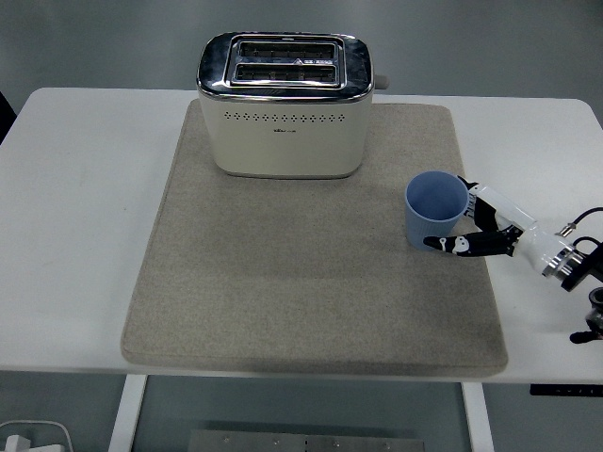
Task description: Put the water cup in front of the bread machine
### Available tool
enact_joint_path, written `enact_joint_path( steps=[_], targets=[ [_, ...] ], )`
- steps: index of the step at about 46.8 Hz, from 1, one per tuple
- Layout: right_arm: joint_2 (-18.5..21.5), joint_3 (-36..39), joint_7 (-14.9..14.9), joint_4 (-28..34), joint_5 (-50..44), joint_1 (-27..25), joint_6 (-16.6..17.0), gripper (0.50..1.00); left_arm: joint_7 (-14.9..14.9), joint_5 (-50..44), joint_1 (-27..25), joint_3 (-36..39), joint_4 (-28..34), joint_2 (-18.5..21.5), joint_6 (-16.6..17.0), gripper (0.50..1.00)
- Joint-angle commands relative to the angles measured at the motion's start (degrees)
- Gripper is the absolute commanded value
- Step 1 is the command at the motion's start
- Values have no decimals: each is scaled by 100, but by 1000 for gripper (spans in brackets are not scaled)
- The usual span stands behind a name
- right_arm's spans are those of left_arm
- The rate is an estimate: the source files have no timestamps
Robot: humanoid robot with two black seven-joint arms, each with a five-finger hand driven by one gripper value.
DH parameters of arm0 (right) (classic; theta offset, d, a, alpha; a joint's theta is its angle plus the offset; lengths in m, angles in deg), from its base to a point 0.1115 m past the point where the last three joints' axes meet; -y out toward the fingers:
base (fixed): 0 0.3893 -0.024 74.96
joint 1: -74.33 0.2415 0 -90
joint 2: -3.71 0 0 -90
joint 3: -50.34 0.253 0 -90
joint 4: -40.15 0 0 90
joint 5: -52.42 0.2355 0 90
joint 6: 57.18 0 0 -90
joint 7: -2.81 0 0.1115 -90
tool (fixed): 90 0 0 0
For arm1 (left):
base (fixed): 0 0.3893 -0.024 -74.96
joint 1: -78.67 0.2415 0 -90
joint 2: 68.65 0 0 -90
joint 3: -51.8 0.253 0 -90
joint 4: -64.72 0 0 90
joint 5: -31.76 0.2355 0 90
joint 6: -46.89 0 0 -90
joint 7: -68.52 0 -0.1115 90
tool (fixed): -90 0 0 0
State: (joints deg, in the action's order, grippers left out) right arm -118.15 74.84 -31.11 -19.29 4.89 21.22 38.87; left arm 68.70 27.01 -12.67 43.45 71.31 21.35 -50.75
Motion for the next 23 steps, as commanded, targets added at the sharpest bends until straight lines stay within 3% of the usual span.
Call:
enact_joint_path(
  steps=[1,6,9,13,15,17,23],
  targets=[
    [66,-16,78,73,6,73,-33,932,0,0,3,0,0,0,0,1000],
    [136,-16,192,90,-2,100,-60,893,0,0,3,0,0,0,0,1000],
    [242,-25,201,90,-11,135,-86,811,0,0,3,0,0,0,0,1000],
    [295,-86,201,91,-90,179,-95,740,0,0,2,0,0,0,0,1000],
    [295,-130,201,99,-117,222,-112,658,0,0,3,0,0,0,0,1000],
    [295,-209,201,99,-126,275,-165,500,0,0,3,0,0,0,0,1000],
    [295,-490,201,99,-38,495,-314,500,0,0,3,0,0,0,0,1000]
  ],
)
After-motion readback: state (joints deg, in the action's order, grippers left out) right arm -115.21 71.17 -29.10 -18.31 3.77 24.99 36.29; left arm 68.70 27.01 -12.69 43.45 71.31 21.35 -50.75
